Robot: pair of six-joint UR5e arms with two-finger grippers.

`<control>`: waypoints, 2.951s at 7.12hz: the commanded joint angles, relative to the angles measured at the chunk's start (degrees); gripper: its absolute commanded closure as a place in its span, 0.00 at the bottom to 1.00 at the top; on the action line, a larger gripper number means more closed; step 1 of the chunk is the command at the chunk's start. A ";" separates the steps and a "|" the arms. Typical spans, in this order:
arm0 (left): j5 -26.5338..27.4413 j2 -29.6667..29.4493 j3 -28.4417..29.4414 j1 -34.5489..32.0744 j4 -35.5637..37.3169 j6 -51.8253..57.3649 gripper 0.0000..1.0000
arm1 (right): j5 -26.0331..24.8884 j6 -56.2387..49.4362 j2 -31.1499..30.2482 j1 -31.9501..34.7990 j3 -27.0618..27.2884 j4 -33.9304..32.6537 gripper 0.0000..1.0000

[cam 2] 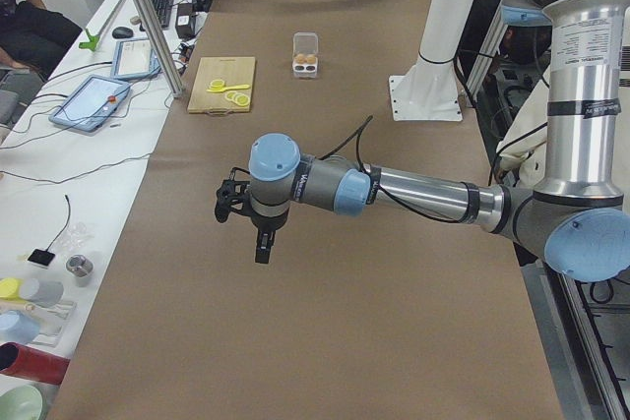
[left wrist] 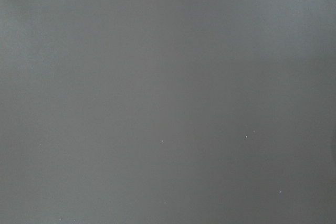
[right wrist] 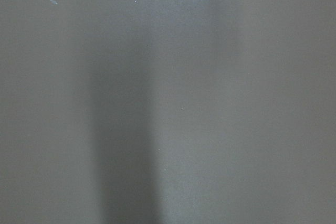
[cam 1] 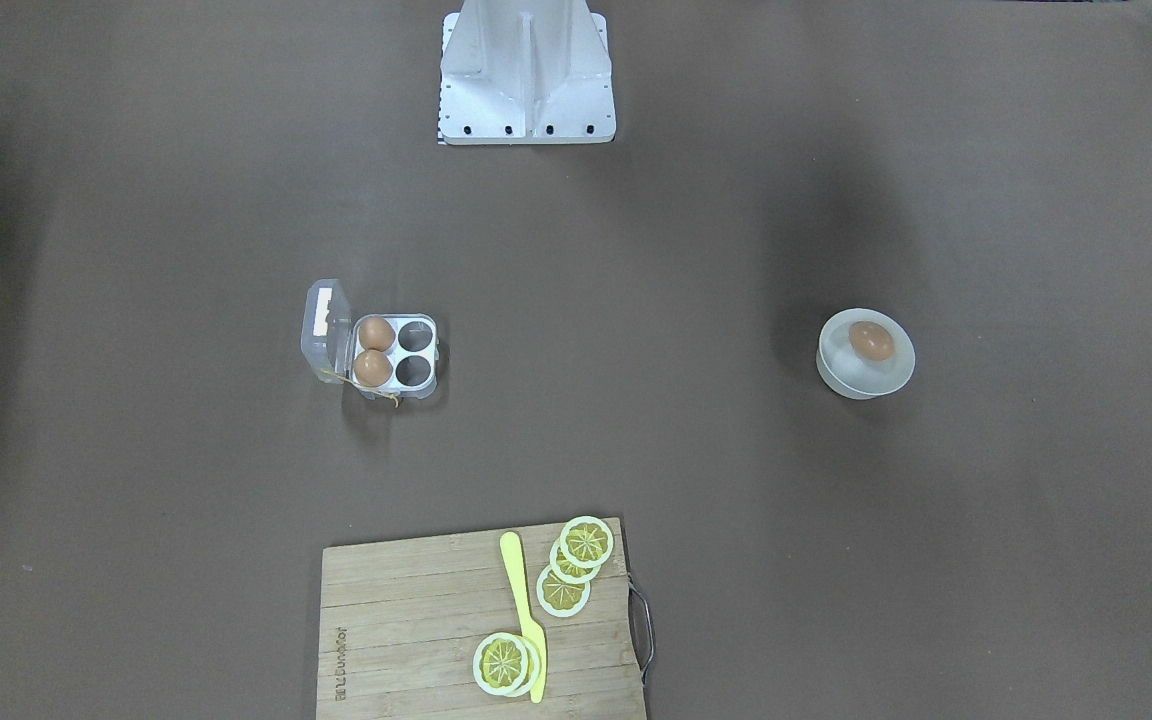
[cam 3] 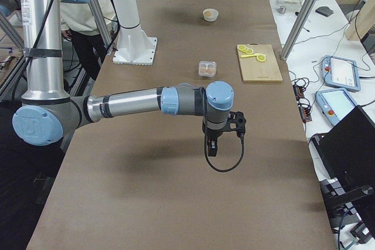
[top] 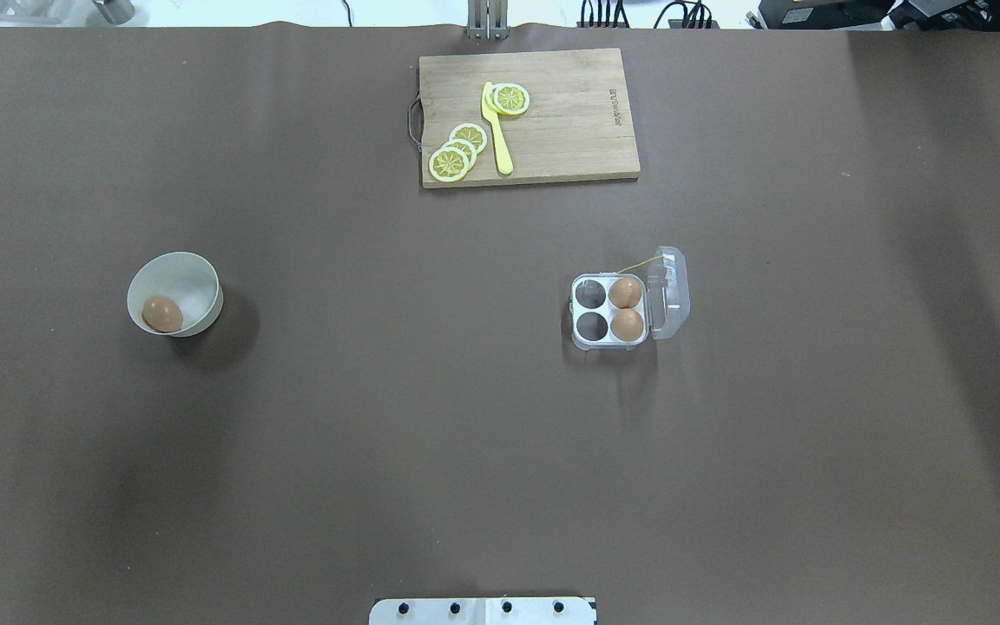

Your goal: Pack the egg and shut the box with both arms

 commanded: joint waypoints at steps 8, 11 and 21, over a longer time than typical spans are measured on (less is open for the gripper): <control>12.95 -16.38 -2.15 31.22 -1.25 -50.21 0.03 | 0.04 0.03 -0.01 -0.26 -0.06 0.18 0.00; 18.87 -17.81 1.64 37.83 -5.92 -57.45 0.13 | 0.04 0.03 -0.01 -0.26 -0.06 0.18 0.00; 21.78 -17.28 4.89 42.77 -5.66 -57.02 0.27 | 0.04 0.38 -0.01 -0.53 -0.06 0.09 0.00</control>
